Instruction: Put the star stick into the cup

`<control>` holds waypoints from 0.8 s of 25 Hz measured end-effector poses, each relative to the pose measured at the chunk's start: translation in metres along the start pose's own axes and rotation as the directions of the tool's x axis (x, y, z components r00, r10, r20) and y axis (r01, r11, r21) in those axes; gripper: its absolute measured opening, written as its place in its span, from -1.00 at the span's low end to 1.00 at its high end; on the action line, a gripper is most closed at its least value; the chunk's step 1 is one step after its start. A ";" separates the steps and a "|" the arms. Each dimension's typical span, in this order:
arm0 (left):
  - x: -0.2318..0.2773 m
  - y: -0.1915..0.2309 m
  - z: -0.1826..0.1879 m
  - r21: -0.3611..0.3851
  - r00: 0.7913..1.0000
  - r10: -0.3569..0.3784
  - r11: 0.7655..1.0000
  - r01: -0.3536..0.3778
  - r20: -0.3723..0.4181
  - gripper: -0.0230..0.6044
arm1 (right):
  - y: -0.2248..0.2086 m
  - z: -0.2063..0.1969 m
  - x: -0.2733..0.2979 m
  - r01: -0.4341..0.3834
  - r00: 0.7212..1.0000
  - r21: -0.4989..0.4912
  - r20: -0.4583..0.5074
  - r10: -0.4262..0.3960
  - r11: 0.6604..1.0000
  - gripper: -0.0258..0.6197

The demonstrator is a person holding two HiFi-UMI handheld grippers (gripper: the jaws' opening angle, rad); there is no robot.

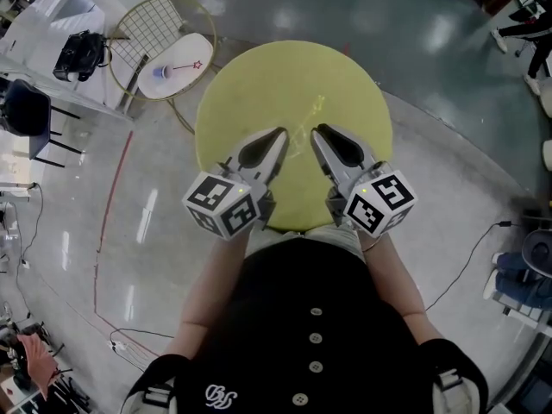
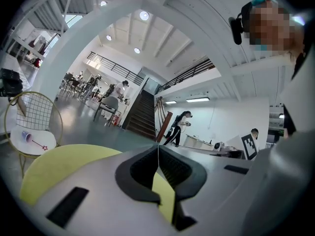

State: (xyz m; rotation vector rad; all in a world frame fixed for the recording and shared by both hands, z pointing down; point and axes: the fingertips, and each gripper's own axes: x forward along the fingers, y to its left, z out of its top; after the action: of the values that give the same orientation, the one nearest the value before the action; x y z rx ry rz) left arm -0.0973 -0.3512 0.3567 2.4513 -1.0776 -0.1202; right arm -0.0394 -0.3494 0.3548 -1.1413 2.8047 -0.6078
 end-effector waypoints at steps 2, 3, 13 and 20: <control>-0.001 -0.002 0.000 0.002 1.000 0.000 1.000 0.000 0.002 -0.88 | 0.003 -0.002 0.000 -0.005 1.000 -0.009 -0.003 0.005 1.000 -0.79; -0.001 -0.002 0.000 0.003 1.000 -0.001 1.000 0.001 0.002 -0.88 | 0.004 -0.002 0.000 -0.008 1.000 -0.011 -0.005 0.008 1.000 -0.82; -0.007 -0.004 -0.006 0.003 1.000 0.007 1.000 -0.007 0.000 -0.88 | 0.010 -0.006 -0.002 -0.023 1.000 -0.028 -0.006 0.023 0.999 -0.91; -0.012 -0.001 -0.008 0.004 1.000 0.021 1.000 -0.021 -0.005 -0.88 | 0.012 -0.009 0.000 -0.022 0.999 -0.053 -0.029 0.021 0.998 -0.91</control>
State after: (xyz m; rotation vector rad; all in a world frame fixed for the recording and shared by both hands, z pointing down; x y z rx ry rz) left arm -0.1031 -0.3392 0.3626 2.4425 -1.1018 -0.1056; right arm -0.0493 -0.3381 0.3588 -1.1186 2.8695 -0.5552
